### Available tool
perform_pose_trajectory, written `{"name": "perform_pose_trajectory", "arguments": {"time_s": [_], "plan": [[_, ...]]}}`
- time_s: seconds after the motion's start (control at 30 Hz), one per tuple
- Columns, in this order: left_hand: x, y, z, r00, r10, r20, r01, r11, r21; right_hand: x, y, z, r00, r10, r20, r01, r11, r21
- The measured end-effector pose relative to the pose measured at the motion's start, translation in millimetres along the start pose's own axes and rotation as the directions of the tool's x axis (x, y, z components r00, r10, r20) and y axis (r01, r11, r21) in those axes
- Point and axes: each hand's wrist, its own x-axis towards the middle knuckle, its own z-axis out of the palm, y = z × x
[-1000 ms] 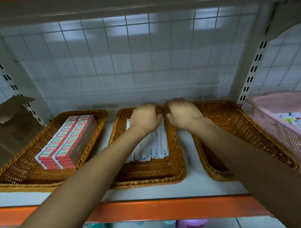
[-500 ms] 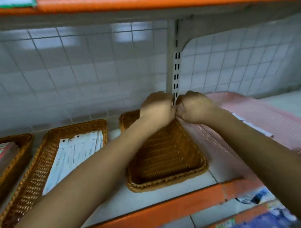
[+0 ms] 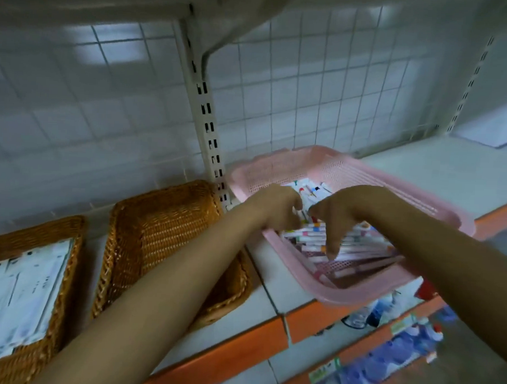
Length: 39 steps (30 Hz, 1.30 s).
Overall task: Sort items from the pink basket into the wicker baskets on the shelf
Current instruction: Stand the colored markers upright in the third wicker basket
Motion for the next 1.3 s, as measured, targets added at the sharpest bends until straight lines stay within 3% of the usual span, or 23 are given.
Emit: {"name": "perform_pose_trajectory", "arguments": {"time_s": [0.1, 0.27, 0.47, 0.63, 0.8, 0.9, 0.97, 1.03, 1.13, 1.17, 1.23, 1.3], "plan": [[2, 4, 7, 0.999, -0.033, 0.032, 0.031, 0.998, 0.052, 4, 2, 4, 0.999, -0.034, -0.022, 0.033, 0.999, -0.038], [1, 0, 15, 0.995, -0.083, -0.059, 0.084, 0.996, 0.020, 15, 0, 11, 0.997, -0.071, -0.024, 0.067, 0.988, -0.142], [-3, -1, 18, 0.966, -0.111, -0.231, 0.070, 0.982, -0.178, 8, 3, 13, 0.992, -0.122, 0.018, 0.123, 0.987, -0.107], [-8, -6, 19, 0.901, -0.122, -0.417, -0.056, 0.919, -0.389, -2, 8, 1, 0.991, -0.082, -0.107, 0.089, 0.994, 0.058], [-24, -15, 7, 0.824, -0.321, -0.467, -0.140, 0.683, -0.717, -21, -1, -15, 0.940, -0.107, -0.323, 0.226, 0.906, 0.359], [-37, -19, -1, 0.822, -0.472, -0.319, -0.196, 0.293, -0.936, -31, -19, -30, 0.882, -0.110, -0.458, 0.325, 0.845, 0.424], [-51, -23, -10, 0.841, -0.485, -0.239, -0.225, 0.087, -0.970, -34, -40, -39, 0.838, -0.109, -0.535, 0.388, 0.808, 0.443], [-68, -29, -17, 0.873, -0.435, -0.220, -0.242, 0.006, -0.970, -37, -62, -48, 0.798, -0.099, -0.595, 0.471, 0.718, 0.512], [-97, -45, -19, 0.908, -0.371, -0.195, -0.221, -0.029, -0.975, -33, -97, -64, 0.768, -0.050, -0.639, 0.569, 0.511, 0.644], [-108, -51, -19, 0.925, -0.345, -0.158, -0.185, -0.047, -0.982, -29, -109, -69, 0.754, -0.033, -0.656, 0.611, 0.403, 0.682], [-127, -63, -17, 0.954, -0.289, -0.084, -0.119, -0.104, -0.987, -22, -132, -77, 0.740, 0.023, -0.672, 0.668, 0.090, 0.739], [-142, -75, -13, 0.958, -0.277, -0.068, -0.110, -0.139, -0.984, -15, -154, -80, 0.759, 0.049, -0.649, 0.642, -0.215, 0.736]]}}
